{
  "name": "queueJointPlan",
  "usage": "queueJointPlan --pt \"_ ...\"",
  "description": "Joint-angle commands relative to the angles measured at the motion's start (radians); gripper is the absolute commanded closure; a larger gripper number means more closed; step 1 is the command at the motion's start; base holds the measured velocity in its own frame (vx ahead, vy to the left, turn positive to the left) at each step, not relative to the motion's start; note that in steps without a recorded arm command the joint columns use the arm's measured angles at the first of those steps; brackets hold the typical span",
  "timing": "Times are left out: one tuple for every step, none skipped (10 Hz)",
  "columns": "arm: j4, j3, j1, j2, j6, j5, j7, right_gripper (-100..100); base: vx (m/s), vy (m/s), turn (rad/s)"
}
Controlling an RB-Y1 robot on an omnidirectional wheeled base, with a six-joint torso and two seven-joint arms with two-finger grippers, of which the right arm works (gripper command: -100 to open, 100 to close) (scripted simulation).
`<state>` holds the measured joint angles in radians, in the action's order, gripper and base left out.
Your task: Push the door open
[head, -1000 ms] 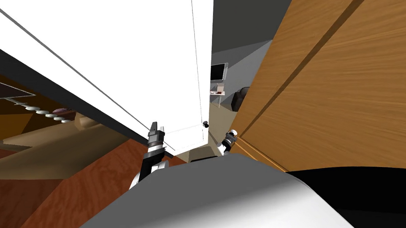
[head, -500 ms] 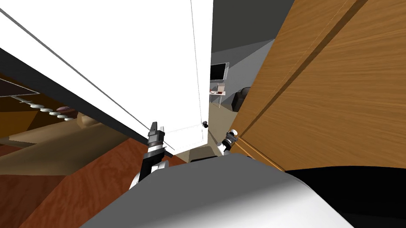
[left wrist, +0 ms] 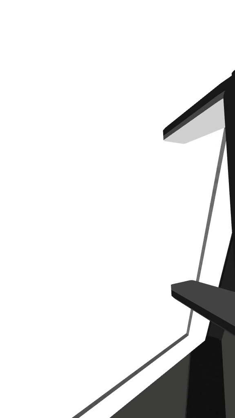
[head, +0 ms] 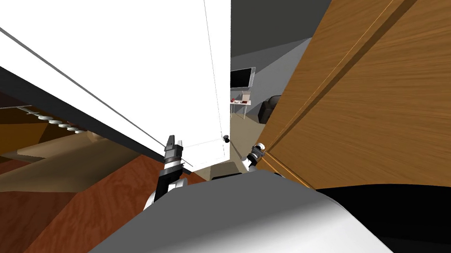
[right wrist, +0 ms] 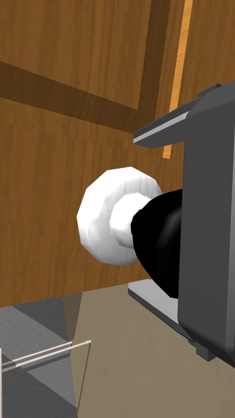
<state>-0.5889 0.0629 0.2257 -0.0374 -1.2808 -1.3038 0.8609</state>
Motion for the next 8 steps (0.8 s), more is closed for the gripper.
queueJointPlan --pt "0.008 -0.01 -0.028 -0.006 -0.022 -0.003 0.005 100 0.006 0.01 0.005" --pt "0.011 -0.01 -0.026 -0.008 -0.031 -0.013 0.005 100 -0.005 -0.027 0.032" --pt "0.011 -0.01 -0.026 -0.008 -0.031 -0.013 0.005 100 -0.003 -0.04 0.046" --pt "0.014 -0.01 -0.024 -0.01 -0.04 -0.023 0.005 100 -0.009 -0.048 0.034" --pt "0.005 -0.01 -0.024 -0.01 -0.04 -0.023 0.005 100 -0.011 -0.046 -0.006" --pt "0.012 -0.01 -0.024 -0.01 -0.04 -0.023 0.005 100 0.009 -0.02 0.013" --pt "0.014 -0.01 -0.024 -0.01 -0.04 -0.023 0.005 100 0.003 0.002 -0.021" --pt "0.02 -0.011 -0.02 -0.014 -0.059 -0.043 0.006 100 0.014 -0.054 0.058"
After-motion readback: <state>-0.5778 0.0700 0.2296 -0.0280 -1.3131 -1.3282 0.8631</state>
